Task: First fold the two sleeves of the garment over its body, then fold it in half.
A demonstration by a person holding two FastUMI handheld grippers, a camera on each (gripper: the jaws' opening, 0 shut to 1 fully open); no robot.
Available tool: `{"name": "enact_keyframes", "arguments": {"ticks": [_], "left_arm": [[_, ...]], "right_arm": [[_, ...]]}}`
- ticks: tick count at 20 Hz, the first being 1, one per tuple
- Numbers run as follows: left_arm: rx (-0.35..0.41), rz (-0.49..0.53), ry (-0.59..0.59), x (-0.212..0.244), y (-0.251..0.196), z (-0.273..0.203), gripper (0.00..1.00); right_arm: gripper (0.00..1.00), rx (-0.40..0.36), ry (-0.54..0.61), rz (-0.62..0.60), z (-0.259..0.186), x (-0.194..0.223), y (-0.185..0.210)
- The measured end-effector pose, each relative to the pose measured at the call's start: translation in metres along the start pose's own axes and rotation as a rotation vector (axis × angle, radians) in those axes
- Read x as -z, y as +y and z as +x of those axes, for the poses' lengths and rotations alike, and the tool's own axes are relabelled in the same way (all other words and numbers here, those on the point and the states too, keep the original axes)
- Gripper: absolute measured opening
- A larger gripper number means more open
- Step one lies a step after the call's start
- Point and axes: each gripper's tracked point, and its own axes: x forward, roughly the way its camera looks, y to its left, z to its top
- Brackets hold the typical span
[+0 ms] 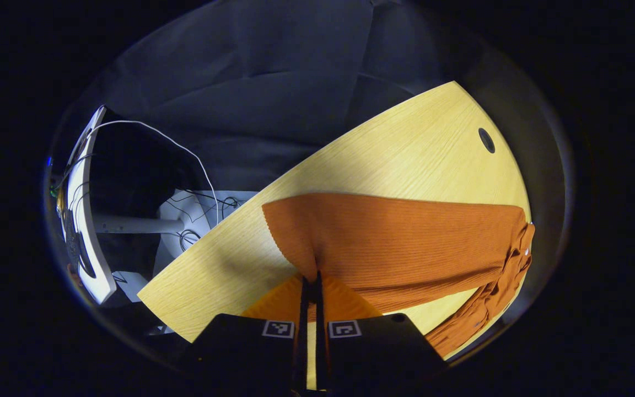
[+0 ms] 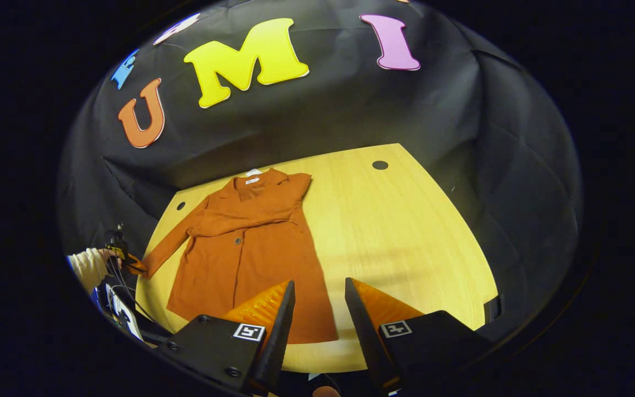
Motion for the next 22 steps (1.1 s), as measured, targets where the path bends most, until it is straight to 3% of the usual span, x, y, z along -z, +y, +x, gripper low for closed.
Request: {"name": "enact_keyframes", "arguments": {"ticks": [3, 9, 17, 22], "left_arm": [[-0.029, 0.042, -0.029, -0.006, -0.004, -0.012, 0.05], [-0.002, 0.120, -0.130, -0.024, -0.058, -0.057, 0.03], [0.065, 0.336, -0.217, -0.013, -0.185, -0.112, 0.04], [0.124, 0.463, -0.217, 0.033, -0.288, -0.125, 0.03]], "right_arm": [[0.61, -0.013, 0.020, -0.009, 0.005, 0.003, -0.005], [0.61, -0.069, 0.027, -0.038, 0.022, -0.009, -0.005], [0.61, -0.087, 0.027, -0.038, 0.039, -0.025, -0.036], [0.61, -0.070, 0.022, -0.025, 0.034, -0.031, -0.070]]}}
